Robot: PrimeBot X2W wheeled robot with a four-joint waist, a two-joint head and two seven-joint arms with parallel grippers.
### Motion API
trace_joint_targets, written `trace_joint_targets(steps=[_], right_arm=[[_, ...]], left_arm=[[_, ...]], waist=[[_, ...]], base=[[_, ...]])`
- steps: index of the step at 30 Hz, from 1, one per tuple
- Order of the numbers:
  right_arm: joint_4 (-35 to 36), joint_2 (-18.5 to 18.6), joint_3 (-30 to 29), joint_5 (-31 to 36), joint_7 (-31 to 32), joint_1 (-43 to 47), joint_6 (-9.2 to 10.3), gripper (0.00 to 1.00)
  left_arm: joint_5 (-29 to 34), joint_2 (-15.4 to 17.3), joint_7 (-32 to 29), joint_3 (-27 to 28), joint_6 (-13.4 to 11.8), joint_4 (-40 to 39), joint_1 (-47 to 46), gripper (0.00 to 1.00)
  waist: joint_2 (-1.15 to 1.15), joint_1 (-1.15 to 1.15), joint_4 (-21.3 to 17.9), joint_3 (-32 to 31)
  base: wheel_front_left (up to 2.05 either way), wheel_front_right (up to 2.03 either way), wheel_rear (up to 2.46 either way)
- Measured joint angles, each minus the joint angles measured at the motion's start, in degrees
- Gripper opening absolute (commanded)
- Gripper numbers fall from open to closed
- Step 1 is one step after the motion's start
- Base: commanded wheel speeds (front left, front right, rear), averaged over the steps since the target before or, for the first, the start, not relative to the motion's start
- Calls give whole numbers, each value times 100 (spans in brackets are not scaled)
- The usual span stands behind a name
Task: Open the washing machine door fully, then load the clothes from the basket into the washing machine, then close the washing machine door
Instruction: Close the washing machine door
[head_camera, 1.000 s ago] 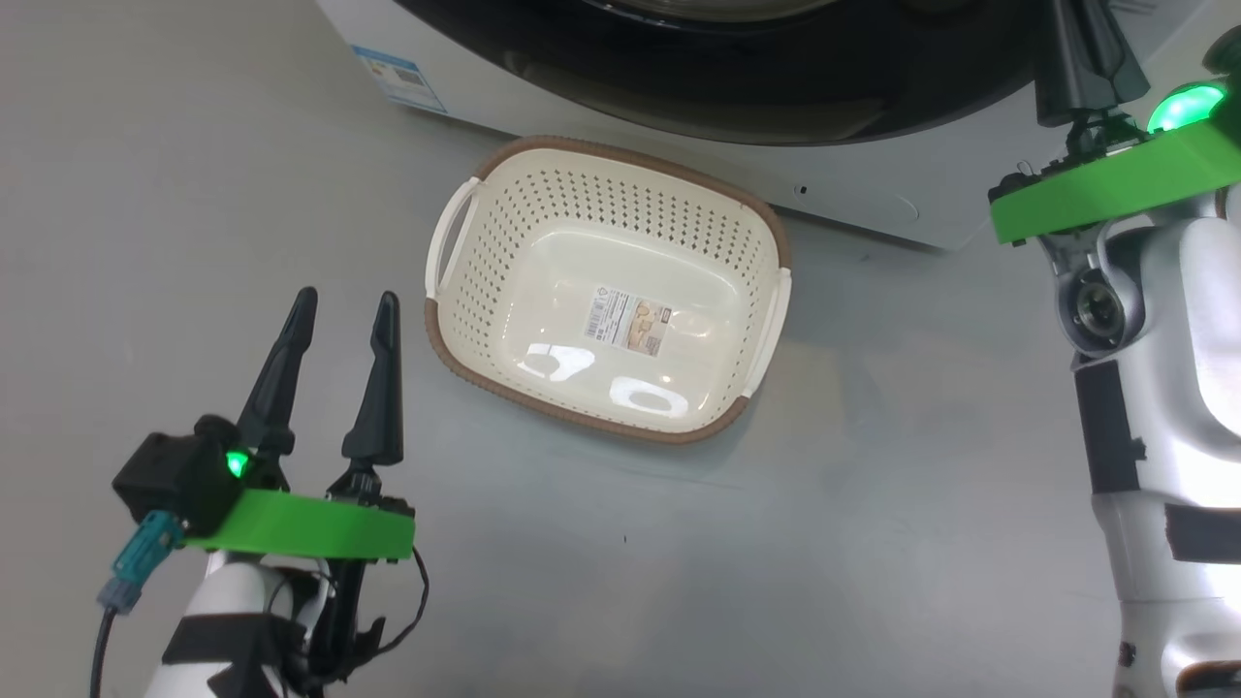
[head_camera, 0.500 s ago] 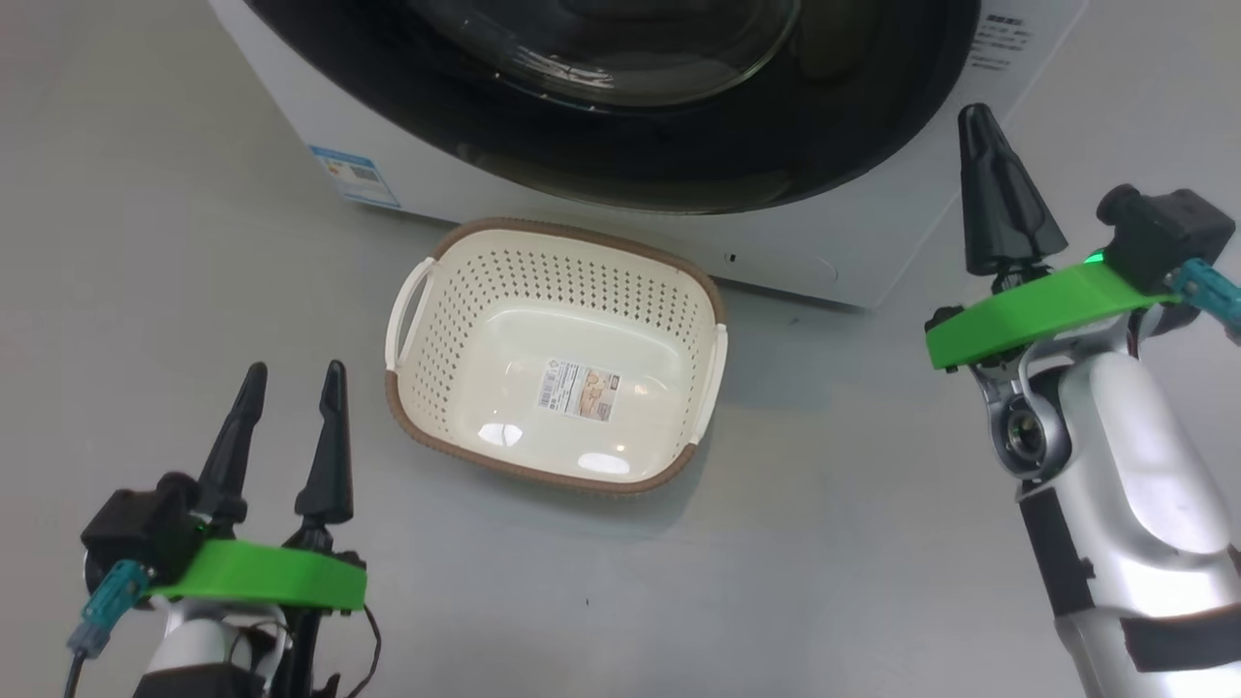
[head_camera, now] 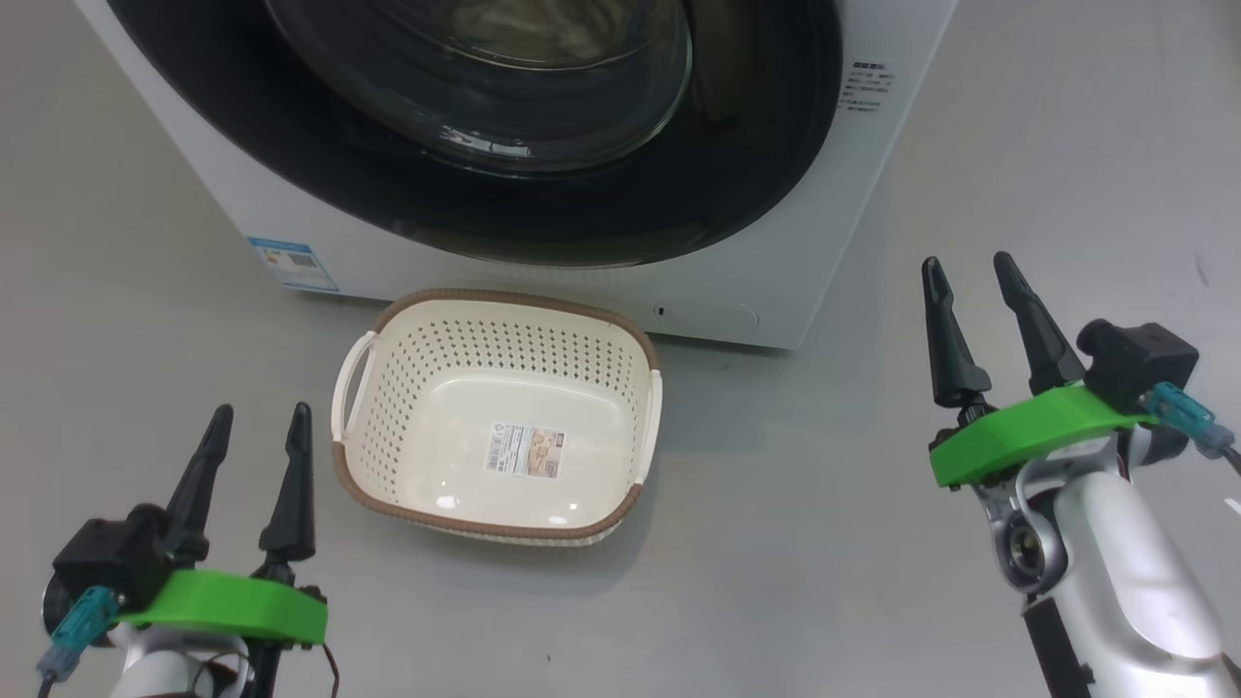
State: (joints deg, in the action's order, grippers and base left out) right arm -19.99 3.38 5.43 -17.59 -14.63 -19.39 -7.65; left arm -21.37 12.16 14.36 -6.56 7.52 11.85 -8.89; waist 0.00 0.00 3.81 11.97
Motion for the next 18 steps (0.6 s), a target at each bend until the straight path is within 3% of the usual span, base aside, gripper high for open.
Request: trace_joint_targets(steps=[18], right_arm=[[201, -9, -397, 205, 0, 592, 0, 100]], left_arm=[[-83, 146, 0, 186, 0, 158, 180, 100]], waist=[[0, 0, -594, -259]], base=[[0, 0, 0]])
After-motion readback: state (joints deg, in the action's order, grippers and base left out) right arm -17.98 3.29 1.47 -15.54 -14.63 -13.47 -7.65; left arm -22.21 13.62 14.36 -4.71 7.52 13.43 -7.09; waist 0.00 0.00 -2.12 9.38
